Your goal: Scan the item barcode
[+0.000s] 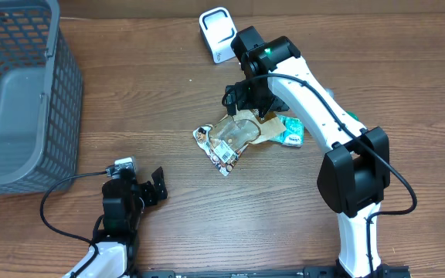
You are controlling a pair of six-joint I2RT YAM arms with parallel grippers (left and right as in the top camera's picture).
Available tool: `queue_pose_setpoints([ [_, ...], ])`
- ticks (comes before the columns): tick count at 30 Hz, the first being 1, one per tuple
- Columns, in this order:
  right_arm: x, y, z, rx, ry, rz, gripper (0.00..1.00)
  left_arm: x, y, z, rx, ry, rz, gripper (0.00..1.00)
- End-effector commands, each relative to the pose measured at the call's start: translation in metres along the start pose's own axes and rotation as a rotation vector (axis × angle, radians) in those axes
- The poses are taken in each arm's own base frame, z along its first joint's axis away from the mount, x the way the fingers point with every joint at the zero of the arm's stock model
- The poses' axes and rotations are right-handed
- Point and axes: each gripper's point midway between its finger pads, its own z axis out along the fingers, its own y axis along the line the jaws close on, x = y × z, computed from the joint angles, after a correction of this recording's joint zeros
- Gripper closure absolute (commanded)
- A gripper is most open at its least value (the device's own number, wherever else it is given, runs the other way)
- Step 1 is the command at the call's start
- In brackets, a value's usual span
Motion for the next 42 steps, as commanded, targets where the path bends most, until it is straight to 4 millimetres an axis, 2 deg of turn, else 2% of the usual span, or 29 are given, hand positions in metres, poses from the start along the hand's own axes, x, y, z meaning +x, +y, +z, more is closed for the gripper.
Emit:
queue_pose_setpoints([
  [1, -0.004, 0.000, -0.010, -0.002, -0.031, 0.002, 0.00, 0.015, 0.000, -0.004, 0.010, 0.036, -0.010, 0.01],
  [5, -0.004, 0.000, -0.010, -0.002, -0.031, 0.002, 0.00, 0.021, 0.002, -0.007, 0.001, 0.064, -0.010, 0.00],
  [12, -0.004, 0.000, -0.010, -0.002, -0.031, 0.003, 0.00, 0.021, 0.004, -0.016, -0.009, 0.062, -0.010, 0.01],
  [20, -0.004, 0.000, -0.010, -0.002, -0.031, 0.003, 0.00, 0.024, 0.014, -0.034, -0.060, 0.062, -0.008, 0.00],
  [25, -0.004, 0.000, -0.010, -0.002, -0.031, 0.003, 0.00, -0.010, 0.003, -0.045, -0.009, -0.092, 0.028, 0.01],
  [27, -0.004, 0.000, -0.010, -0.002, -0.031, 0.002, 0.00, -0.028, -0.006, -0.053, 0.033, -0.175, 0.046, 0.00],
  [33, -0.004, 0.000, -0.010, -0.002, -0.031, 0.002, 0.00, -0.065, -0.018, -0.076, 0.085, -0.365, 0.081, 0.00],
  [37, -0.004, 0.000, -0.010, -0.002, -0.031, 0.003, 0.00, -0.081, -0.022, -0.090, 0.102, -0.459, 0.096, 0.00],
  [42, -0.004, 0.000, -0.010, -0.002, -0.031, 0.003, 0.00, -0.089, -0.024, -0.098, 0.116, -0.506, 0.096, 0.00],
])
